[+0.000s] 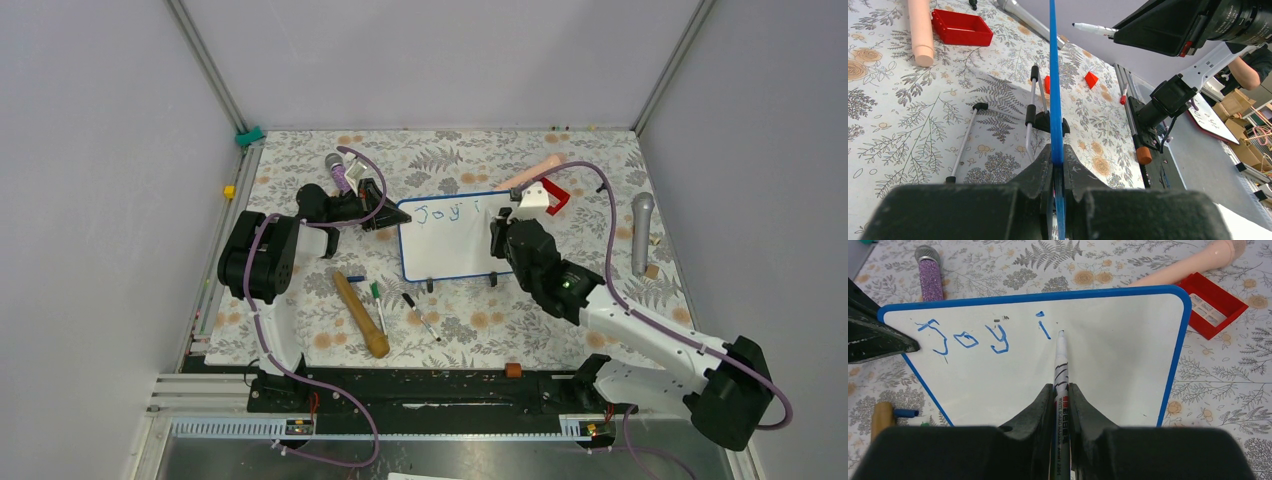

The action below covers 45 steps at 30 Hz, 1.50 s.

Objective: Write a sentence on the whiteboard

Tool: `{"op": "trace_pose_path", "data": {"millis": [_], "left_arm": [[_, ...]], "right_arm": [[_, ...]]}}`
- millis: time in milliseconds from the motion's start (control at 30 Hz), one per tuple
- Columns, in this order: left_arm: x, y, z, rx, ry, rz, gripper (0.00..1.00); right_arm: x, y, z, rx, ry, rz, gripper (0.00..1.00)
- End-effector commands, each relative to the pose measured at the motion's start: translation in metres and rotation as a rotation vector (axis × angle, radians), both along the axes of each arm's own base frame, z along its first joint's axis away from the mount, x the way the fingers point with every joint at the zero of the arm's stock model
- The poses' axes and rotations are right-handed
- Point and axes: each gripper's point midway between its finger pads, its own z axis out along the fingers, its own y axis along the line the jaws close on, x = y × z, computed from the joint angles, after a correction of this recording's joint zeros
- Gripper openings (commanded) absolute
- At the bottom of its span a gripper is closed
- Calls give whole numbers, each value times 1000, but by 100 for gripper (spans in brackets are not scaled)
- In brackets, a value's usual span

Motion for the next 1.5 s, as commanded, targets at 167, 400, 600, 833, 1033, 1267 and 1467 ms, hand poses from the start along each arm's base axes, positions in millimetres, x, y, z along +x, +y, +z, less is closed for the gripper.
{"op": "trace_pose_path", "data": {"millis": [167,400,600,833,1033,1267,1467], "left_arm": [[-18,-2,-9,34,-105,-112,0],[-18,-2,-9,34,-106,-112,0],[-18,-2,-9,35,-104,-112,0],[-18,-2,-10,35,-104,-112,0],[-17,-2,-10,34,-105,-112,0],[-17,-1,-10,35,-104,-112,0],[-17,-2,-10,35,-104,-112,0]], "right_arm": [[13,0,16,-10,-5,-53,0],[16,4,16,-12,6,-39,0],[18,9,14,-13,21,-17,0],[21,13,12,-10,33,2,0],[23,15,12,-11,37,5,0],[28,15,10,-17,48,-6,0],[31,16,9,-16,57,-2,0]]}}
